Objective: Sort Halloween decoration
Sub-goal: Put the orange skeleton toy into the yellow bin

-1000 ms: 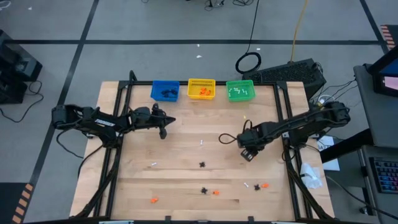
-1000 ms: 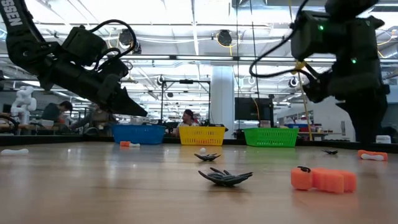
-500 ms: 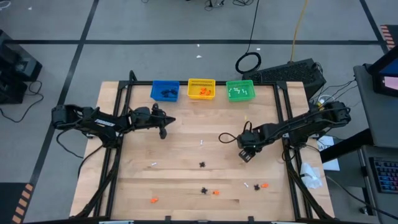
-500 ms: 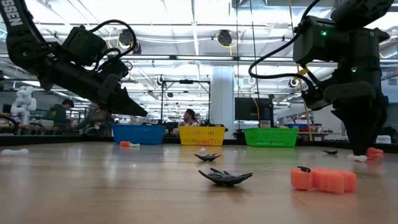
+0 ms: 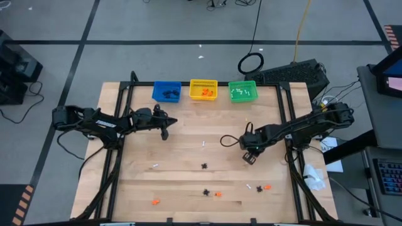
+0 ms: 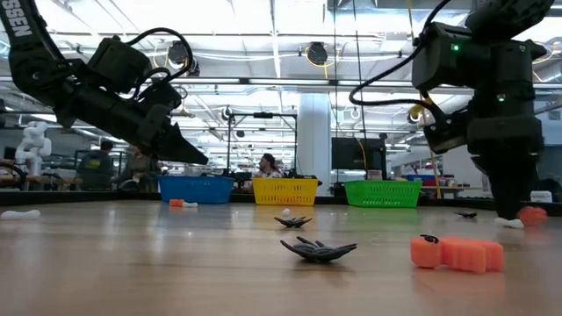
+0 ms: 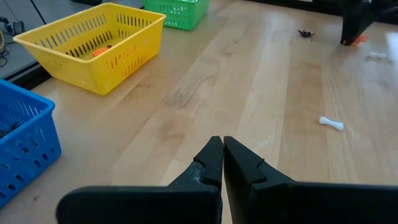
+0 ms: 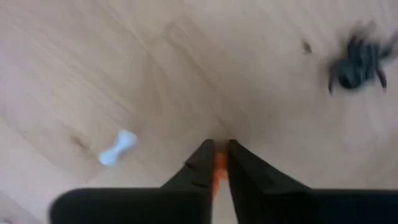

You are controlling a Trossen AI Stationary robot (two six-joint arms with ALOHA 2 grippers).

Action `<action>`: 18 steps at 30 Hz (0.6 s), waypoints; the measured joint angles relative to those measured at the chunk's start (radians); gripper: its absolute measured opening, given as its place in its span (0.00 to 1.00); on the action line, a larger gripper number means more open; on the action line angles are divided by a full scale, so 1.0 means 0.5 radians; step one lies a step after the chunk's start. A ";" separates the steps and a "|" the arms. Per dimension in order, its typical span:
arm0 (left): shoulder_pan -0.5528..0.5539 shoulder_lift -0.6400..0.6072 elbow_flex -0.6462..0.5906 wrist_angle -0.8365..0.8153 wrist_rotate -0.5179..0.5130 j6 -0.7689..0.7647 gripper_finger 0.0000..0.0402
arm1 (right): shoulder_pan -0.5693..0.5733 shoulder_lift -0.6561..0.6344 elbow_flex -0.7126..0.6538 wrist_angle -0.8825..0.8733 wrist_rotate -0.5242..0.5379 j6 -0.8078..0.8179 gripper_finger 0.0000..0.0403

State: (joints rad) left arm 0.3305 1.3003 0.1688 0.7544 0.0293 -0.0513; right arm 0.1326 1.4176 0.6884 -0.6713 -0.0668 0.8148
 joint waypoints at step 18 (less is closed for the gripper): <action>0.000 0.000 0.000 0.000 -0.017 -0.038 0.01 | -0.105 -0.006 0.326 0.452 0.402 -0.649 0.00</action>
State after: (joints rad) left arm 0.3305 1.3003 0.1688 0.7546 0.0208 -0.0702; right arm 0.0799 1.4147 0.8514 -0.4454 0.1343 0.4905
